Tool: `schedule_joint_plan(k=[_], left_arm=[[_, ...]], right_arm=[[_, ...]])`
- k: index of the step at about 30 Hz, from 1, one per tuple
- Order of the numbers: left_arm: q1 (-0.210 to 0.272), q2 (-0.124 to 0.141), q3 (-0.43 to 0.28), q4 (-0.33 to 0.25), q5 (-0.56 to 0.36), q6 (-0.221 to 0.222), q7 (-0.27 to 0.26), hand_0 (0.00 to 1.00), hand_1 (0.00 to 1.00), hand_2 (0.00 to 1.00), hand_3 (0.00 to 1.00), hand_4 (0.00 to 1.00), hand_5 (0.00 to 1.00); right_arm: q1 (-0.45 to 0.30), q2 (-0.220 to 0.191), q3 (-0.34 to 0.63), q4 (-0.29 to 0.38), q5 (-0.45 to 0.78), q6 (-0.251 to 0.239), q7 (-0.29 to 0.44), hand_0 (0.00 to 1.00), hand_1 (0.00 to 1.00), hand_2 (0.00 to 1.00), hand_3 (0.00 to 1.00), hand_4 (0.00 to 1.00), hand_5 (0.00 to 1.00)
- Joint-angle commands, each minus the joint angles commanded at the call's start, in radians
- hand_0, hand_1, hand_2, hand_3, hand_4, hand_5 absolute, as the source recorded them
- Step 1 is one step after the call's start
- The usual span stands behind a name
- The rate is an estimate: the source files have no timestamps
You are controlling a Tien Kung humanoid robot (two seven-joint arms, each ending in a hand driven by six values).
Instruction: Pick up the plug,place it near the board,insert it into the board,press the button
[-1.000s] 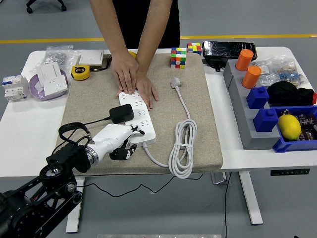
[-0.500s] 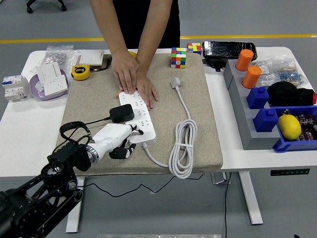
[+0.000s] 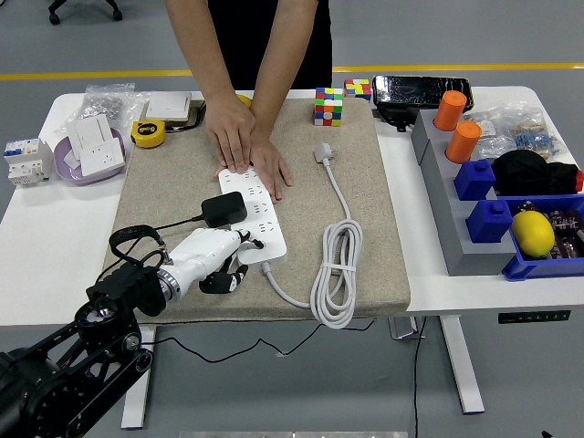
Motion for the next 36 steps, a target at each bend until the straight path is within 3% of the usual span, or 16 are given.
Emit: schedule_joint_plan(k=[9, 14, 17, 18, 19, 23, 24, 26, 29, 30, 35, 36], left_arm=[[0.009, 0.002, -0.009, -0.02, 0.009, 0.012, -0.005, 0.149, 0.044, 0.141, 0.748, 0.494, 0.002], [0.034, -0.001, -0.05, -0.097, 0.025, 0.049, -0.025, 0.153, 0.044, 0.14, 0.709, 0.493, 0.002], [0.076, -0.015, -0.107, -0.167, 0.03, 0.098, -0.054, 0.153, 0.044, 0.14, 0.709, 0.493, 0.002], [0.096, -0.022, -0.133, -0.192, 0.022, 0.125, -0.07, 0.19, 0.047, 0.139, 0.598, 0.571, 0.015], [0.112, -0.028, -0.154, -0.21, 0.009, 0.148, -0.086, 0.19, 0.047, 0.139, 0.598, 0.571, 0.015], [0.199, -0.065, -0.27, -0.263, -0.127, 0.282, -0.208, 0.19, 0.047, 0.139, 0.598, 0.571, 0.015], [0.21, -0.07, -0.295, -0.264, -0.165, 0.299, -0.233, 0.387, 0.369, 0.358, 0.516, 0.901, 0.286], [0.238, -0.084, -0.361, -0.252, -0.247, 0.302, -0.282, 0.387, 0.369, 0.358, 0.516, 0.901, 0.286], [0.262, -0.091, -0.434, -0.235, -0.374, 0.267, -0.307, 0.387, 0.369, 0.358, 0.516, 0.901, 0.286], [0.266, -0.093, -0.449, -0.233, -0.413, 0.259, -0.31, 0.8, 0.874, 0.851, 0.806, 0.998, 0.599], [0.281, -0.117, -0.515, -0.222, -0.617, 0.218, -0.321, 0.8, 0.874, 0.851, 0.806, 0.998, 0.599], [0.281, -0.123, -0.528, -0.22, -0.655, 0.214, -0.326, 0.931, 0.988, 0.967, 0.922, 0.998, 0.706]], right_arm=[[-0.003, -0.001, 0.0, 0.0, -0.003, 0.001, -0.001, 0.824, 0.747, 0.744, 0.782, 0.998, 0.896], [-0.005, 0.0, 0.0, 0.0, -0.005, 0.001, -0.001, 0.824, 0.748, 0.744, 0.782, 0.998, 0.896], [-0.006, 0.001, 0.001, 0.0, -0.006, 0.001, -0.001, 0.824, 0.748, 0.744, 0.782, 0.998, 0.896], [-0.006, 0.001, 0.001, 0.0, -0.006, 0.001, -0.001, 0.824, 0.747, 0.744, 0.782, 0.998, 0.897], [-0.007, 0.002, 0.002, 0.0, -0.006, 0.001, -0.001, 0.824, 0.747, 0.744, 0.782, 0.998, 0.897], [-0.013, 0.003, 0.006, 0.0, -0.008, 0.001, -0.002, 0.824, 0.747, 0.744, 0.782, 0.998, 0.897], [-0.014, 0.003, 0.006, 0.0, -0.008, 0.001, -0.002, 0.824, 0.746, 0.744, 0.782, 0.998, 0.897], [-0.016, 0.005, 0.007, 0.0, -0.008, 0.001, -0.002, 0.824, 0.746, 0.744, 0.782, 0.998, 0.897], [-0.014, 0.005, 0.004, 0.0, -0.002, 0.0, 0.001, 0.824, 0.746, 0.744, 0.782, 0.998, 0.897], [-0.013, 0.004, 0.003, 0.0, -0.001, 0.0, 0.002, 0.824, 0.748, 0.744, 0.782, 0.998, 0.897], [-0.013, 0.005, 0.005, 0.0, 0.003, -0.001, 0.002, 0.824, 0.748, 0.744, 0.782, 0.998, 0.897], [-0.014, 0.006, 0.006, 0.0, 0.002, -0.001, 0.001, 0.824, 0.747, 0.744, 0.782, 0.998, 0.897]])
